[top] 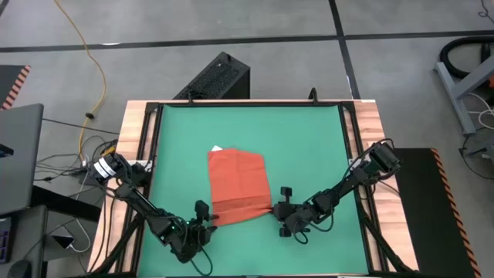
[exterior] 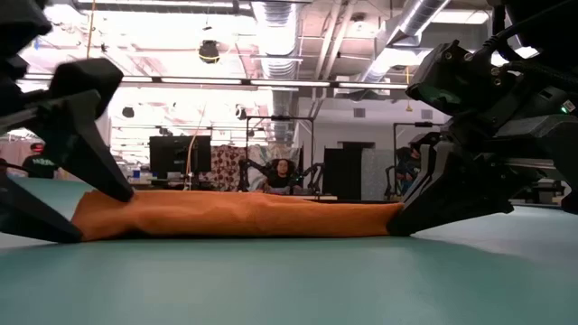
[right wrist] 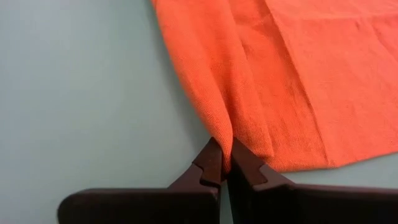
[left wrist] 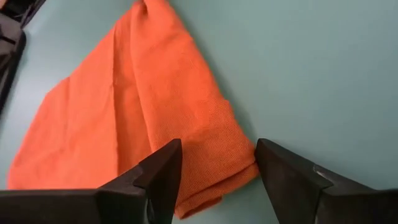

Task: Roll towel into tight, uniform cylinder
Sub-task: Roll the orange towel

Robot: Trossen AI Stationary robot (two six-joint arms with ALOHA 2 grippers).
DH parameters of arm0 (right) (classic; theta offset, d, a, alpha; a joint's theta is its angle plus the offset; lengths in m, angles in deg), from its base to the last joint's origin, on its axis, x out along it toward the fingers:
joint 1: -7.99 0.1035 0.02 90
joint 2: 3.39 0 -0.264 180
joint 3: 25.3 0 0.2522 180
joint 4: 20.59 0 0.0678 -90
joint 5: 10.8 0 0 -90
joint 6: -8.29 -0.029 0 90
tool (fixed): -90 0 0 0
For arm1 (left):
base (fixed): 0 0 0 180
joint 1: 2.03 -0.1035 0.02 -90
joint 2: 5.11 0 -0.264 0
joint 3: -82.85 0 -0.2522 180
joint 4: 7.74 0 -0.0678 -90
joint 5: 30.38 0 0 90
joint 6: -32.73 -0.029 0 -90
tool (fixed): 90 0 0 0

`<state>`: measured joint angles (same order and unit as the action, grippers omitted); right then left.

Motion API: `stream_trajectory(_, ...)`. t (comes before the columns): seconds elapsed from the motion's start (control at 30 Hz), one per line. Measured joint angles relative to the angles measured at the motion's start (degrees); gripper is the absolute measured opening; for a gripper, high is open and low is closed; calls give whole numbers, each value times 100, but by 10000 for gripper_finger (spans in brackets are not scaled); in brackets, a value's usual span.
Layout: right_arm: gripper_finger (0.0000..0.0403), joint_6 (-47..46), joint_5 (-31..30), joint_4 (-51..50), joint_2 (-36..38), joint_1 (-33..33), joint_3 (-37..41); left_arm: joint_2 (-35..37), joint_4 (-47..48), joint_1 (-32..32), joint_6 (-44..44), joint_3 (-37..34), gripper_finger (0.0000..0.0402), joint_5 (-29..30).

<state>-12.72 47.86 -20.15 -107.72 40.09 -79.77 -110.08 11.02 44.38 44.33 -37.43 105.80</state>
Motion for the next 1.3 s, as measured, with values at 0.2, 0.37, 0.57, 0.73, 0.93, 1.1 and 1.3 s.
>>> stream_trajectory(0.2, 26, -2, 2, 0, 0, 0, 0, 21, -135, -140, 534, -292, 176, -258)
stream_trajectory(0.37, 26, -13, 2, 4, 0, 0, 0, 15, -71, -218, 929, -366, 103, -447)
stream_trajectory(0.57, 25, -193, 2, 17, 0, 9, 0, -2, -63, -232, 1055, -338, 11, -431)
stream_trajectory(0.73, 20, -300, 7, 137, 15, 90, -43, 88, 33, -251, 1373, -106, 4, -663)
stream_trajectory(0.93, 18, -597, 506, 33, 50, 166, -347, 552, -18, -244, 1706, -5, 2, -1088)
stream_trajectory(1.1, 18, -1380, 997, -187, 93, 87, -583, 965, 80, -243, 1770, -3, 2, -1017)
stream_trajectory(1.3, 17, -2658, 1502, -354, 133, -120, -878, 1019, 131, -455, 1901, -92, 1, -1209)
